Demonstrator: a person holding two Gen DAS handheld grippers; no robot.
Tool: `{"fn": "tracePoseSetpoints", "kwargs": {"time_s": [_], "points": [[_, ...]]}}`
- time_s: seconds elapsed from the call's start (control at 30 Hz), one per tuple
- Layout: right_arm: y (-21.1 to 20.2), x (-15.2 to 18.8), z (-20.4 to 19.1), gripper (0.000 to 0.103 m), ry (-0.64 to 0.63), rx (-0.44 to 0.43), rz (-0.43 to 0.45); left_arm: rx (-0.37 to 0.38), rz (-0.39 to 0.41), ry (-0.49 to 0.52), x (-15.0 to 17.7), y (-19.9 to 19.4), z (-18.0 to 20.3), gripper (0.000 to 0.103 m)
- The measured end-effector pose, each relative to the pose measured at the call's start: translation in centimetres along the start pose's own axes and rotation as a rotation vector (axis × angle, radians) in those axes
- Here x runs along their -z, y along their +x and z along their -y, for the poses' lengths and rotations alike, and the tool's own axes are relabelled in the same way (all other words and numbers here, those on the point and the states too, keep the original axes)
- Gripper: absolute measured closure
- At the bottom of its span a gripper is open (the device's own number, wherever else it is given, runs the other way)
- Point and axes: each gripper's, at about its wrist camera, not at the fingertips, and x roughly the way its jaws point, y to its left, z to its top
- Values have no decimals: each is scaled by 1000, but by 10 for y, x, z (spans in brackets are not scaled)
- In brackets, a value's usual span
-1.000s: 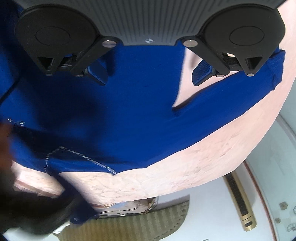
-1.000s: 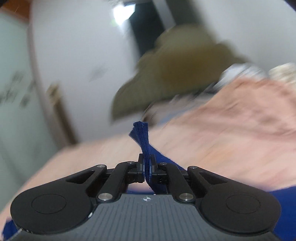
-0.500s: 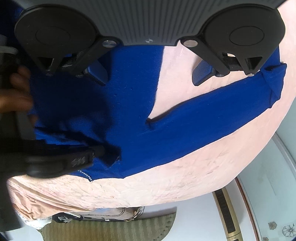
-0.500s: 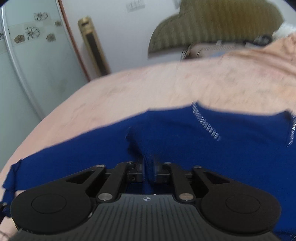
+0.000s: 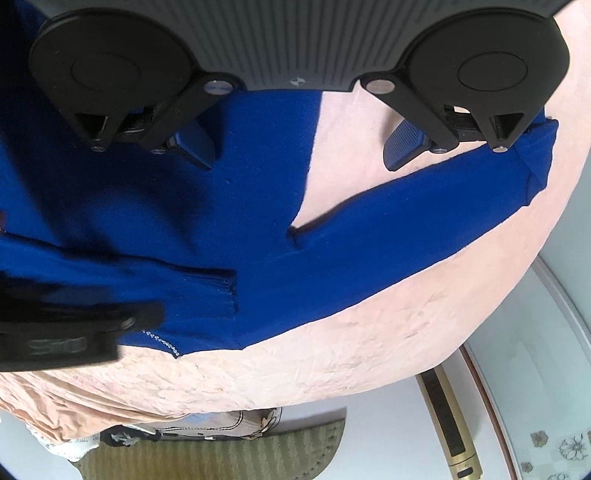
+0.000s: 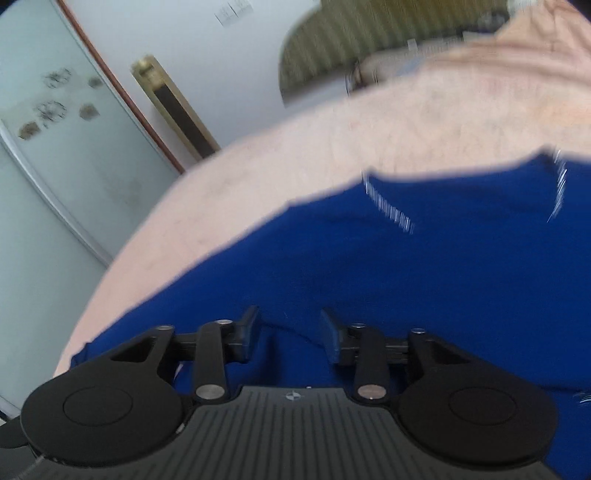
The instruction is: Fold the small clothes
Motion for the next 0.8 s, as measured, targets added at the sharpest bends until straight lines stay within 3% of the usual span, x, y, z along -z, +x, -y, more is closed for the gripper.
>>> {"fn": "tracePoseSetpoints", "kwargs": {"time_s": [0.07, 0.1, 0.33, 0.47, 0.63, 0.8], "points": [[-22, 2, -8, 27, -82, 57, 53, -1, -2, 2, 0, -1, 2, 4], [-33, 6, -11, 22, -121, 99, 72, 4, -2, 0, -1, -2, 3, 4], [-99, 46, -2, 18, -249, 338, 110, 4, -3, 10, -2, -7, 14, 4], [-129, 66, 14, 13, -307, 425, 121, -10, 1, 21, -1, -10, 19, 4], [-145, 74, 29, 13, -268, 382, 124, -47, 10, 19, 3, -15, 15, 5], [-135, 80, 26, 13, -251, 309, 92, -81, 15, -19, 18, -22, -19, 5]]}}
